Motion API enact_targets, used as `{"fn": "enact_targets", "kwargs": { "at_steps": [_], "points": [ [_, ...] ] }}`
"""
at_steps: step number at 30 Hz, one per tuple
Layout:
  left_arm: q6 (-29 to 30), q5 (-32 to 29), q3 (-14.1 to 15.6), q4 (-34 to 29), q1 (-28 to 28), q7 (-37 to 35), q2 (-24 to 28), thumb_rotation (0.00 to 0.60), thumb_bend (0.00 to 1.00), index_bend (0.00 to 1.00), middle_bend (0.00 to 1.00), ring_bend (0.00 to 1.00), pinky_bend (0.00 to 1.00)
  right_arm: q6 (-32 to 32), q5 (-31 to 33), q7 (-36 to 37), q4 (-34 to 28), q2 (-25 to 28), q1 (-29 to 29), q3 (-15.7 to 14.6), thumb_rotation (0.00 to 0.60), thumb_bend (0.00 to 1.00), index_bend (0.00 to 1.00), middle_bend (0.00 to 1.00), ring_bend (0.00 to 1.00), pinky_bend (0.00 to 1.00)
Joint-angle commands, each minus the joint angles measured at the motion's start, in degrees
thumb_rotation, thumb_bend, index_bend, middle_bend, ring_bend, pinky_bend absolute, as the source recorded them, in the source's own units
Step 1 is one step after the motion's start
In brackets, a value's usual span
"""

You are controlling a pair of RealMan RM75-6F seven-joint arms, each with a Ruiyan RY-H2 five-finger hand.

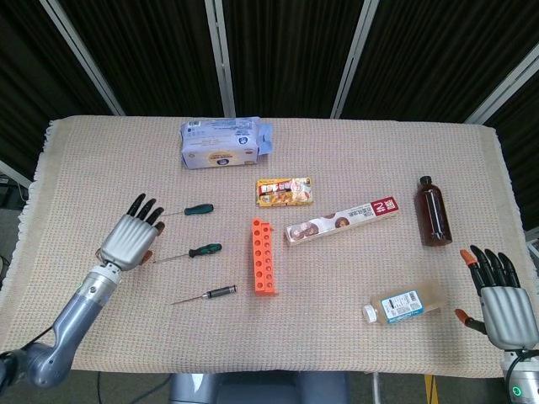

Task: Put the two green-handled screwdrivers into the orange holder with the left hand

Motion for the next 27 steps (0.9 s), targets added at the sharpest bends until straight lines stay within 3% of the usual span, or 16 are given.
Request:
{"fn": "enact_targets", "kwargs": {
  "at_steps": [1,7,15,27],
  "points": [
    [-5.12,-7.48,-0.51,4.42,-5.59,4.79,-5.03,0.6,0.28,0.42,0.13,0.03,0.0,-0.18,0.11,-0.11,-0.15,0.02,0.03,-0.02,0.6,0.0,0.08,0.04,0.0,0.06],
    [-5.05,-12.98,0.06,6.51,-9.65,7.12,-9.85,0.6,0.28,0.42,0.12,0.02,0.0,-0.52,0.56,0.25,0.01,-0.07,-0.07,-0.05,0.6,0.0,0.08,0.04,0.0,0.06],
    [-1.28,-15.29,0.07,10.46,-12.27,6.07,-15.91,0.6,0.28,0.46,0.11,0.02,0.0,-0.63,0.56,1.34,0.83,-0.24,-0.14,-0.09,0.6,0.0,0.08,0.04,0.0,0.06],
    [0.23,-17.64,0.69,11.07,-13.09,1.77,-19.54,0.6,0.26,0.45,0.1,0.02,0.0,-0.44,0.86,3.01,1.92,-0.19,-0.64,-0.2,0.6,0.0,0.08,0.04,0.0,0.06]
  ]
}}
